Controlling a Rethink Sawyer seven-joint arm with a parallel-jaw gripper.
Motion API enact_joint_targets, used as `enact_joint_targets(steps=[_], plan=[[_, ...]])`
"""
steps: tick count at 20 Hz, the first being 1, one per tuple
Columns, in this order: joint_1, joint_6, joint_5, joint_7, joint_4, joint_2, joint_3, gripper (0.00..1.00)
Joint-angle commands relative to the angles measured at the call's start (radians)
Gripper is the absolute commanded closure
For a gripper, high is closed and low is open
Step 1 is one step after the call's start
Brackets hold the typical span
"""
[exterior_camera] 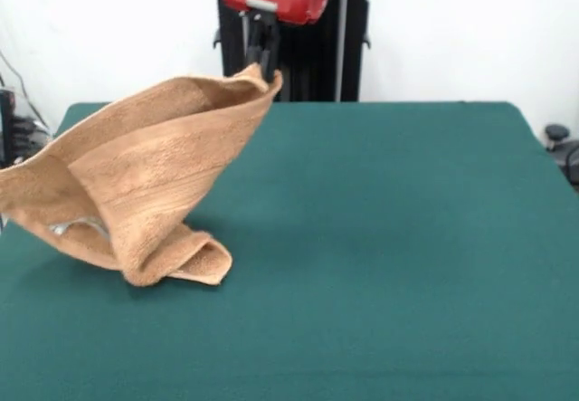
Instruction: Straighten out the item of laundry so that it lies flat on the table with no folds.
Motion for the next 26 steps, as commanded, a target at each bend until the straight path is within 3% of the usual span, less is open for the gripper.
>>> enact_joint_targets(steps=[1,4,8,13,16,20,24,26], plan=[[0.036,0.176,-0.021,0.158,0.148,-0.21,-0.078,1.0],[0.054,0.23,-0.037,0.128,0.151,-0.312,-0.129,1.0],[-0.007,0.223,-0.033,0.057,0.233,-0.426,-0.115,1.0],[-0.142,0.176,0.079,-0.15,0.398,-0.591,-0.009,1.0],[-0.171,0.184,0.106,-0.243,0.446,-0.648,0.0,1.0],[-0.162,0.183,0.04,-0.21,0.459,-0.687,-0.029,1.0],[-0.143,0.097,-0.033,-0.123,0.471,-0.701,-0.026,1.0],[-0.119,0.099,-0.087,-0.082,0.438,-0.697,-0.045,1.0]])
